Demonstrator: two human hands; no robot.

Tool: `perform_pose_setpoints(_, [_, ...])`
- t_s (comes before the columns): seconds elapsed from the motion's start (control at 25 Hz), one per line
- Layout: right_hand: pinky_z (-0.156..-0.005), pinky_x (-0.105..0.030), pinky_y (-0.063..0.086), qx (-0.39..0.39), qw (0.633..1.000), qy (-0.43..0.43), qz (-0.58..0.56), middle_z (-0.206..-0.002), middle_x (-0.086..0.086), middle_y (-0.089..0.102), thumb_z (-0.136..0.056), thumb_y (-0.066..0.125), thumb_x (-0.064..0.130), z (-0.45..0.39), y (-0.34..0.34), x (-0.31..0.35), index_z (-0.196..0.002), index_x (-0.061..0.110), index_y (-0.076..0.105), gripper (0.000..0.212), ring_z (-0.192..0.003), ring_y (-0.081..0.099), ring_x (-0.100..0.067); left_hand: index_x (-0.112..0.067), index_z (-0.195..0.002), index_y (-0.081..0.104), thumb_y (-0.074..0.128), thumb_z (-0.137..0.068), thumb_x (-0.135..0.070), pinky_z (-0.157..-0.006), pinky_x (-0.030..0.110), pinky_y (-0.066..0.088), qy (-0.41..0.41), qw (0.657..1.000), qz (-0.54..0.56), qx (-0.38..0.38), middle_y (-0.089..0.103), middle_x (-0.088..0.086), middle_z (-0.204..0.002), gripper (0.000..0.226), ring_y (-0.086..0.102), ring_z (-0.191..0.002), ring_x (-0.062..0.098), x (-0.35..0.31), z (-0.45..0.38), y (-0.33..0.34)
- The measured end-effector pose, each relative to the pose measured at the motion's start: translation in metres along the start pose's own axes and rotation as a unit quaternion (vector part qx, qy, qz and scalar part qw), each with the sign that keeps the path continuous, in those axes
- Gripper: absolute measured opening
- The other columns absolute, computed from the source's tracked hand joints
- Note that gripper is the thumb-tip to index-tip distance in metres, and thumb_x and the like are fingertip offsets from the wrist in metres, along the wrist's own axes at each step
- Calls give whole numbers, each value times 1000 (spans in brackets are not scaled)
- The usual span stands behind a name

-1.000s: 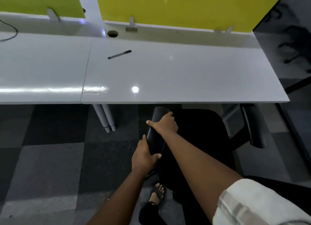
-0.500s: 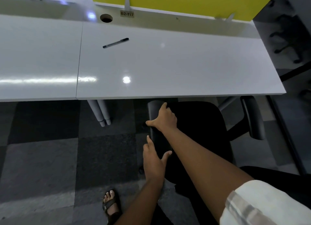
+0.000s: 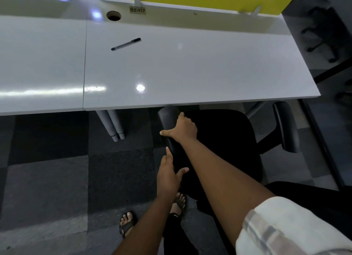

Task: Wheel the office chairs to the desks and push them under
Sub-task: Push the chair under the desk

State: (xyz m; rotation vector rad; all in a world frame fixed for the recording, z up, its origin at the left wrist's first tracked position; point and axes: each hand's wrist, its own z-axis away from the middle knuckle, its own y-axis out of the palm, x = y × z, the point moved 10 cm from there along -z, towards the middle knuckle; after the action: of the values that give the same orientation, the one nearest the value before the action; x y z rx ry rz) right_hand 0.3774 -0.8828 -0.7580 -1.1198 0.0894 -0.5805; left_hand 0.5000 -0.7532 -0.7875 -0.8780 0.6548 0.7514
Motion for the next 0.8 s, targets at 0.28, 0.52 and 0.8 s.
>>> perform_pose_setpoints(0.28, [-96, -43, 50, -4, 998, 61, -30, -144, -17, 53, -59, 82, 76, -8, -7, -15, -148, 3, 36, 124, -130, 54, -37, -23, -162, 8, 79, -88, -21, -93, 24, 46, 31, 993, -1, 112, 50, 6, -132, 102, 53, -119, 21, 8, -30, -9])
perform_pose_setpoints(0.52, [-109, -57, 42, -27, 999, -22, 13, -166, -17, 19, -61, 65, 91, 31, -65, -9, -161, 17, -8, 144, -147, 32, -38, -27, -160, -15, 74, -76, -67, -112, 57, 37, 59, 976, -201, 56, 10, 7, -166, 129, 18, -150, 32, -32, -3, -36])
perform_pose_setpoints(0.8, [-121, -61, 14, -63, 987, -95, 114, -166, -14, 24, -82, 41, 87, 146, -153, -90, -163, 24, 9, 108, -153, 22, -27, -29, -161, -8, 59, -80, -79, -119, 59, 22, 172, 926, -327, 74, 5, 8, -169, 117, 6, -155, 31, -140, 57, -47])
